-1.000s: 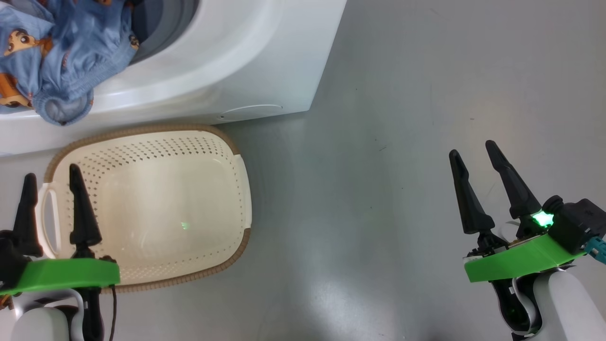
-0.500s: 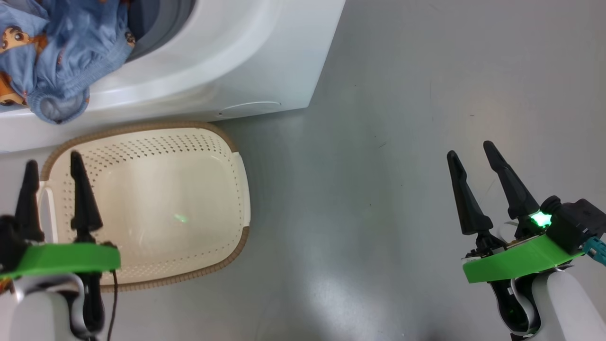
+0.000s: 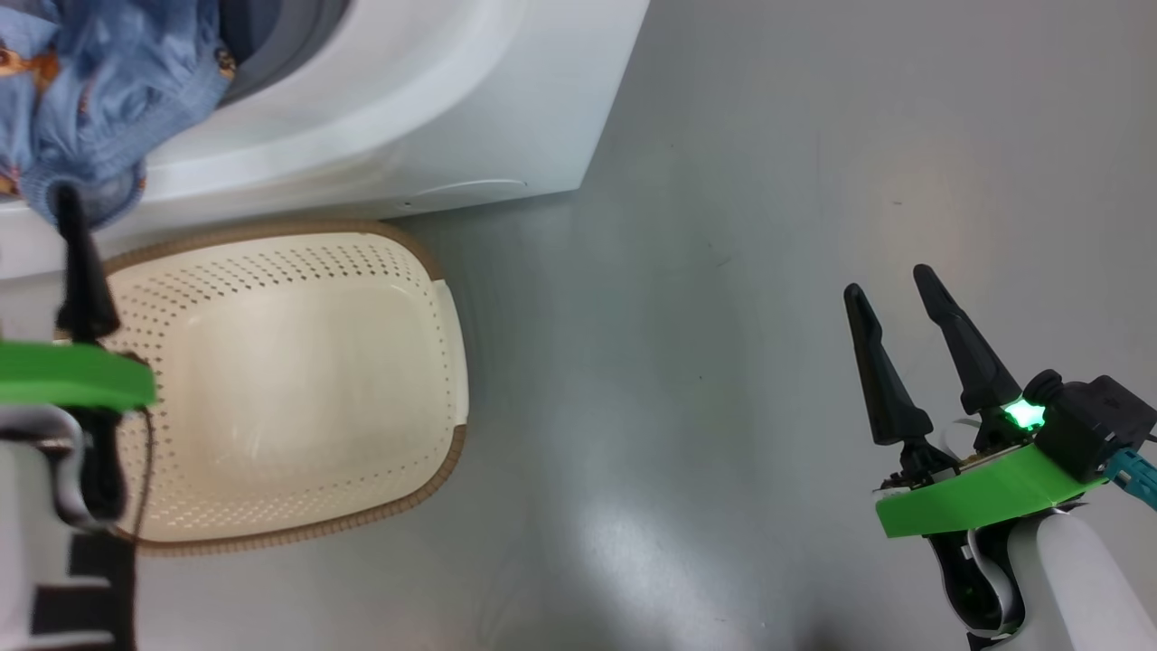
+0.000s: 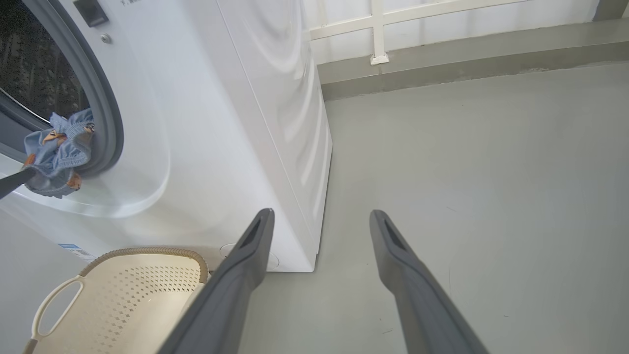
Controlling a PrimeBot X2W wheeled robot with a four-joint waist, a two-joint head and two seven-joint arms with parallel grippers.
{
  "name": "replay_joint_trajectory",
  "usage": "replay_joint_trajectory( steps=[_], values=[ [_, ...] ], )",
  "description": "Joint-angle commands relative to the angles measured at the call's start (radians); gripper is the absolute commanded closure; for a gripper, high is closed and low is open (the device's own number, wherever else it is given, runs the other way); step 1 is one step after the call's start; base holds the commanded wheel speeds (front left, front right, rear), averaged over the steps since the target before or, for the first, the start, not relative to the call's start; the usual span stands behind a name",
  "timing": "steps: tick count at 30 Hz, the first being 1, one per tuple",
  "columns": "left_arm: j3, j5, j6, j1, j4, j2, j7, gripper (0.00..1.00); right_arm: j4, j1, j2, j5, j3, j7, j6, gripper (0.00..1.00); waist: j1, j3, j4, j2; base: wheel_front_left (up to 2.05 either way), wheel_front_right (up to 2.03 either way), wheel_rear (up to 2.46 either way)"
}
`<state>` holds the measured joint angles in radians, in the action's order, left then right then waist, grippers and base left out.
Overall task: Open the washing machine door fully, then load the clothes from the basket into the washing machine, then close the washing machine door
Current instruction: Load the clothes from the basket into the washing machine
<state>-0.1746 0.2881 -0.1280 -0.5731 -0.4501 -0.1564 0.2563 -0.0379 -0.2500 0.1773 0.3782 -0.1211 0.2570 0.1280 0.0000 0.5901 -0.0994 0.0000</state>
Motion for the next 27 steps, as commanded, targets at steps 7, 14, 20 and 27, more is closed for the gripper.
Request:
replay_joint_trajectory(
  steps=[7,14,20,27],
  values=[
    [-0.006,0.031,-0.003,-0.101,-0.112,-0.103,0.006,0.0,0.026,-0.004,-0.008,-0.006,-0.021,0.005,0.003,0.0,0.0,0.019,-0.018,0.0,0.0,0.0,0.0],
    [0.067,0.073,-0.003,-0.171,-0.195,-0.135,0.006,0.0,0.025,-0.01,-0.015,-0.007,-0.021,0.005,0.003,0.0,0.0,0.023,-0.024,0.0,0.0,0.0,0.0],
    [0.137,0.128,-0.003,-0.199,-0.211,-0.159,0.006,1.0,0.026,-0.012,-0.018,-0.008,-0.02,0.005,0.003,0.0,0.0,0.022,-0.027,0.0,0.0,0.0,0.0],
    [0.205,0.175,-0.003,-0.227,-0.151,-0.179,0.006,1.0,0.028,-0.01,-0.023,-0.006,-0.017,0.005,0.003,0.0,0.0,0.026,-0.028,0.0,0.0,0.0,0.0]
  ],
)
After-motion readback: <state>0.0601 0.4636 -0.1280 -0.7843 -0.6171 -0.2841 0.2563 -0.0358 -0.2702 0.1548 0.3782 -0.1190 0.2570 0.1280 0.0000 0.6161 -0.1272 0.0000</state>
